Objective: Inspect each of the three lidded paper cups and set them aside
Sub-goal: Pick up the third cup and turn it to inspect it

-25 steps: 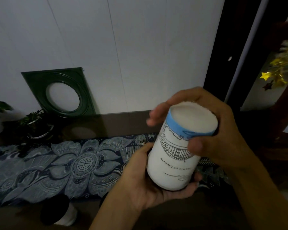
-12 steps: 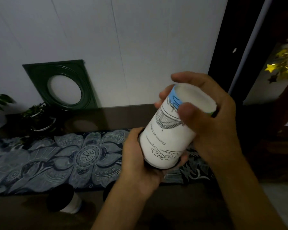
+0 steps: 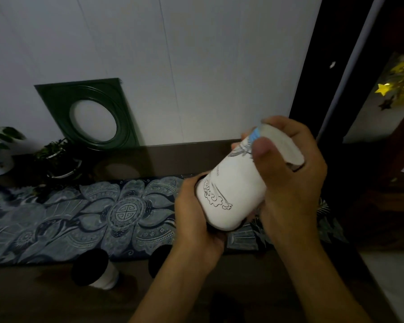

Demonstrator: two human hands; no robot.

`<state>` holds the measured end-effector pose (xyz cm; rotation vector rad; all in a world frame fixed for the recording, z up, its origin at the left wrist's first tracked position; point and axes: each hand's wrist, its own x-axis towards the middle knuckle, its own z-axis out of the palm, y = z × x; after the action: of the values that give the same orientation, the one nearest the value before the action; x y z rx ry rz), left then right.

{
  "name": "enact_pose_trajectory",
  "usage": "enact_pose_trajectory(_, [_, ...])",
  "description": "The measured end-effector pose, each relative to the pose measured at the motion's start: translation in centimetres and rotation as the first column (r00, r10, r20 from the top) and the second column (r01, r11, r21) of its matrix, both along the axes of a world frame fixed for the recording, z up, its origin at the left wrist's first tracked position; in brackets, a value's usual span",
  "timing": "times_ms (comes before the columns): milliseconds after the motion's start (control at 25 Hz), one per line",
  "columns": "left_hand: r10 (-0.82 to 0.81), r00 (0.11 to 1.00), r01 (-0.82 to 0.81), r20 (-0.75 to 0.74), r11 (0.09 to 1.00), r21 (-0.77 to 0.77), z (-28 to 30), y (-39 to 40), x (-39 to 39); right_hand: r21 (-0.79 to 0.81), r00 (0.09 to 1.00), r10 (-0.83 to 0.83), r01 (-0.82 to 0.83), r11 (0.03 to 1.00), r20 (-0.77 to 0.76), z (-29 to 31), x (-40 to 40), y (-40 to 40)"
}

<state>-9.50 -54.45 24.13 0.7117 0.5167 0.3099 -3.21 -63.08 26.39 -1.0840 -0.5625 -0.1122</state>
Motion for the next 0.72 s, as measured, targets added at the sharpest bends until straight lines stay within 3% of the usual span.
enact_pose_trajectory(80, [-0.241,0.971,0.239,0.001,0.962,-0.134,-0.4,0.8,-0.3,-0.147,0.958,0.257,-0.237,0.96,0.13,0.8,1.2,-1.2])
enact_pose_trajectory(160, [-0.495,0.869,0.481,-0.021,0.852,-0.206,-0.3,0.9,-0.6,-0.218,0.845,0.498,-0.458,0.862,0.194,2.0,2.4,-2.3])
enact_pose_trajectory(240, [-0.562,0.826,0.539,-0.044,0.811,-0.229,-0.4,0.5,-0.8,-0.225,0.785,0.588,-0.548,0.806,0.193,2.6,2.5,-2.3])
enact_pose_trajectory(360, [-0.458,0.889,0.444,-0.003,0.864,-0.236,-0.2,0.2,-1.1,-0.167,0.846,0.481,-0.453,0.876,0.229,1.8,1.7,-1.8])
enact_pose_trajectory(480, [-0.121,0.992,0.123,0.031,0.988,-0.097,-0.5,-0.4,-0.8,-0.042,0.958,0.219,-0.215,0.976,0.185,0.5,0.4,-1.0])
enact_pose_trajectory(600, [0.141,0.988,-0.146,0.06,0.986,0.076,-0.6,-1.3,-0.8,0.07,0.998,0.048,-0.05,0.996,0.036,-0.1,-0.9,-0.6])
enact_pose_trajectory(640, [0.12,0.991,-0.125,0.068,0.989,0.075,-0.6,-1.2,-0.9,0.071,0.998,0.063,-0.065,0.995,0.027,0.0,-0.8,-0.8])
enact_pose_trajectory(720, [-0.1,0.994,0.1,0.05,0.995,0.002,-0.3,-0.5,-1.3,-0.005,0.968,0.237,-0.237,0.971,0.089,0.7,0.1,-2.0])
